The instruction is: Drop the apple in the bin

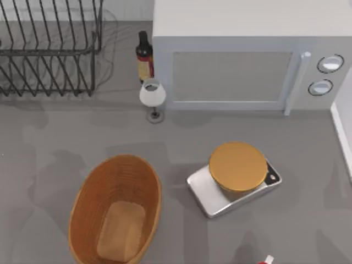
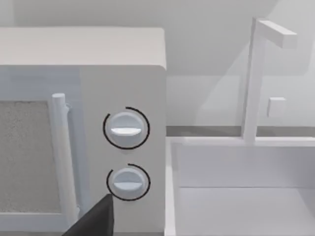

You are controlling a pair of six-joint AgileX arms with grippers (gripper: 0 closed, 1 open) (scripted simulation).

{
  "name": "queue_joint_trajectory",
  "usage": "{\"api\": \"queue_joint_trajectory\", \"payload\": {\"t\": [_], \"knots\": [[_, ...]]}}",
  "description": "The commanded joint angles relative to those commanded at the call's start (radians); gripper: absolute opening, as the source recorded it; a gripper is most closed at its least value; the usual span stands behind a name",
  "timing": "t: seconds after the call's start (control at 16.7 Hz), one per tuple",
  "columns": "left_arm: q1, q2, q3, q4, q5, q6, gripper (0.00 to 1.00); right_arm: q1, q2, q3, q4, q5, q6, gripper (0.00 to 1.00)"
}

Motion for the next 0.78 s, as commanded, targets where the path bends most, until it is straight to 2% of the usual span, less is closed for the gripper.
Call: {"api": "queue_joint_trajectory", "payload": {"t": [0.24, 0.36, 0.54, 0.78], "knots": [[-0.002, 0.003, -0.003, 0.003, 0.0, -0.008, 0.0, 0.0, 0.0, 0.0, 0.0, 0.0, 0.0, 1.0], [-0.025, -0.002, -0.004, 0.002, 0.003, -0.06, 0.0, 0.0, 0.0, 0.0, 0.0, 0.0, 0.0, 1.0], [-0.094, -0.014, -0.01, 0.0, 0.01, -0.217, 0.0, 0.0, 0.0, 0.0, 0.0, 0.0, 0.0, 1.0], [-0.238, -0.041, -0.039, -0.003, 0.026, -0.533, 0.0, 0.0, 0.0, 0.0, 0.0, 0.0, 0.0, 1.0]]}}
